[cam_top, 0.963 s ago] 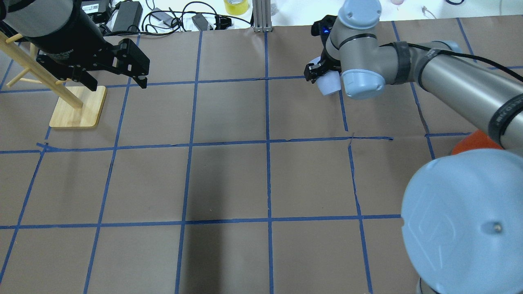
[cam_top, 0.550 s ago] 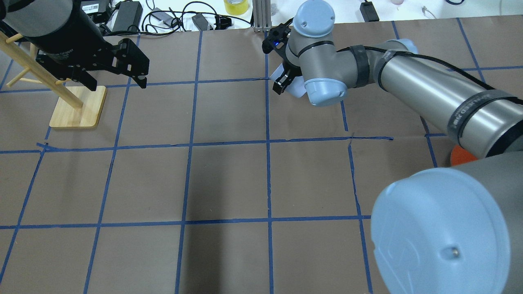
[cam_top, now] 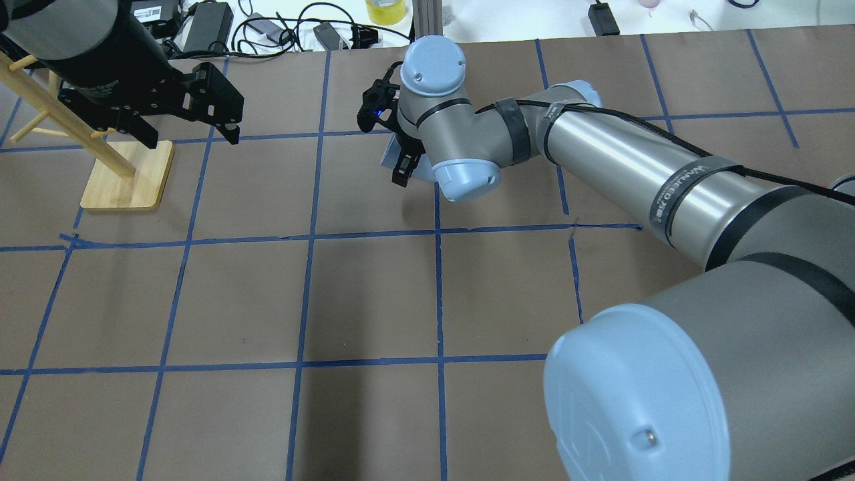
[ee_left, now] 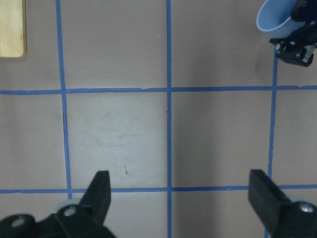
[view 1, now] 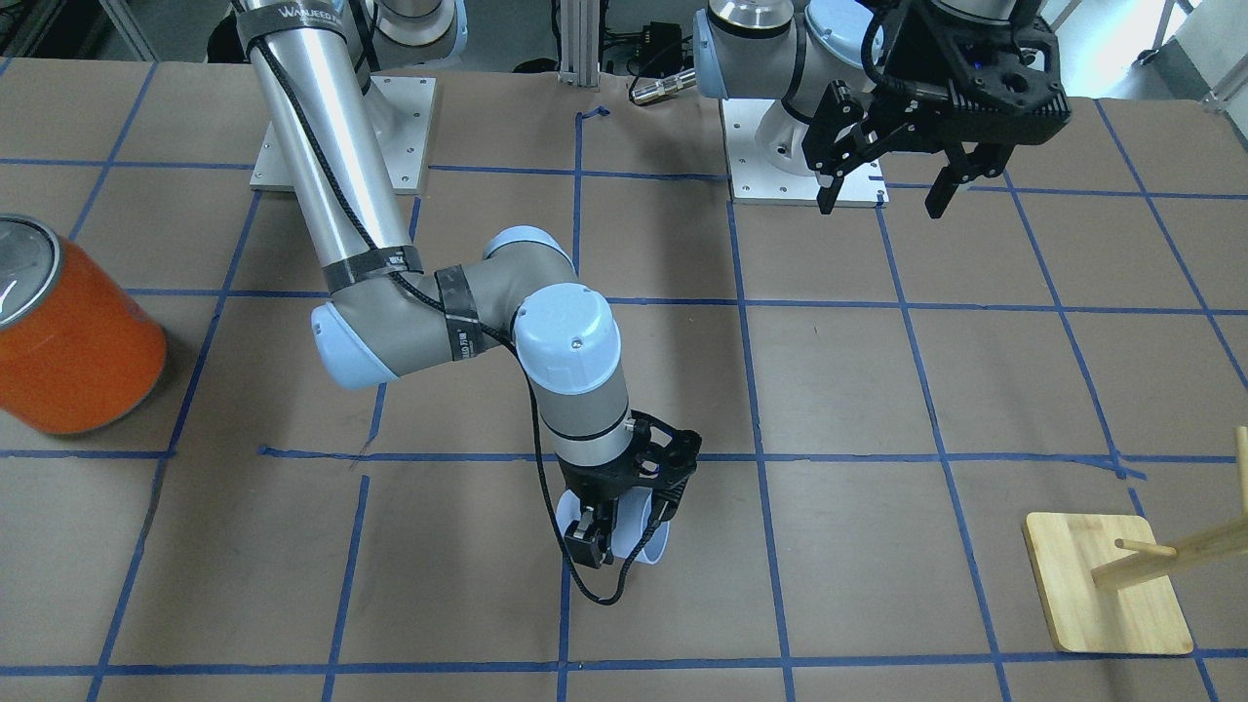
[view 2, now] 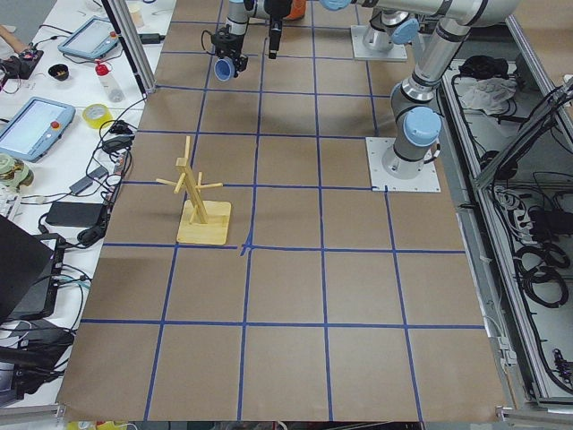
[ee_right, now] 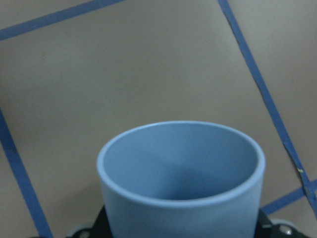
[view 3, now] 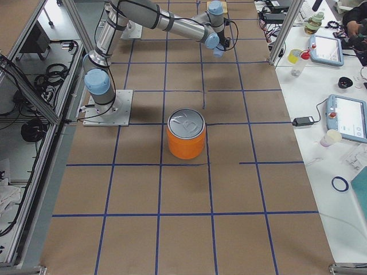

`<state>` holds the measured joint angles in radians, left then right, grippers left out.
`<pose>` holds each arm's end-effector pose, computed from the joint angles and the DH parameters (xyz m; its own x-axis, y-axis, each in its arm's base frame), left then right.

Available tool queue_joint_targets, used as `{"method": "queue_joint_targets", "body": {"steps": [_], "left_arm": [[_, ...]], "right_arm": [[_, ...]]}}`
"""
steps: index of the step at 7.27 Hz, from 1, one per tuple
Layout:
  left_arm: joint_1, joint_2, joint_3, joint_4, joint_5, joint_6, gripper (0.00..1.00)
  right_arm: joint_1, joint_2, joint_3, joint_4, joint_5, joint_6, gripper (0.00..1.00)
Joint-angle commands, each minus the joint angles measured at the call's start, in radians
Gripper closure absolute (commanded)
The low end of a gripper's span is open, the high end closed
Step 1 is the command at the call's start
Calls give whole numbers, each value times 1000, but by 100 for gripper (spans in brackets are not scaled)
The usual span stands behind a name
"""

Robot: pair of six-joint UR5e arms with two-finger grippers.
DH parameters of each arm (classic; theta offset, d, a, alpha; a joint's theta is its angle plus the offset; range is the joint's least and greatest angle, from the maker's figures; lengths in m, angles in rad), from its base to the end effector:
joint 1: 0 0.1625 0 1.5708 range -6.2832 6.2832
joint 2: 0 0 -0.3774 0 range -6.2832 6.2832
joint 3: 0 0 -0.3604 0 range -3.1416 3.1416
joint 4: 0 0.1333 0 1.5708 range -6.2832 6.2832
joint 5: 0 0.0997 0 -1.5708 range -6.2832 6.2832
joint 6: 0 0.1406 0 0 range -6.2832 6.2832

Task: Flip cup
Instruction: 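Carry the cup with the right gripper toward the table center, then lay the cup on its side, open the right gripper, raise it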

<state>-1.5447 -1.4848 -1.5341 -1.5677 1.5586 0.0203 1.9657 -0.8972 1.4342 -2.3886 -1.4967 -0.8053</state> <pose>-0.1234 -0.4452 0.4556 -0.9999 -0.0044 0.0095 -0.0056 0.9921 -0.1257 0.3942 -0.5721 0.1660 -0.3658 -0.9184 0.1505 -0.9142 0.3242 -0.2433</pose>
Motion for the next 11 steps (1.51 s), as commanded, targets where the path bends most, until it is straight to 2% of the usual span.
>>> {"method": "queue_joint_targets", "body": {"steps": [1,3,5,7,8,10,11], "left_arm": [[0,0,-1,0,1,0,0],[0,0,-1,0,1,1,0],[0,0,-1,0,0,1,0],[0,0,-1,0,0,0,0],[0,1,-1,0,1,1,0],[0,1,-1,0,0,0,0],[2,1,-1,0,1,0,0]], "right_arm": [[53,30,-20,8,1,-21,68],[68,53,-32,8,-1,-71,53],[70,50,-31,11,3,-83,0],[68,25,-32,29,-2,-75,0],[68,-27,-28,75,-14,-59,0],[61,-127,-6,182,-138,148,0],[41,-173,12,259,-155,285,0]]}}
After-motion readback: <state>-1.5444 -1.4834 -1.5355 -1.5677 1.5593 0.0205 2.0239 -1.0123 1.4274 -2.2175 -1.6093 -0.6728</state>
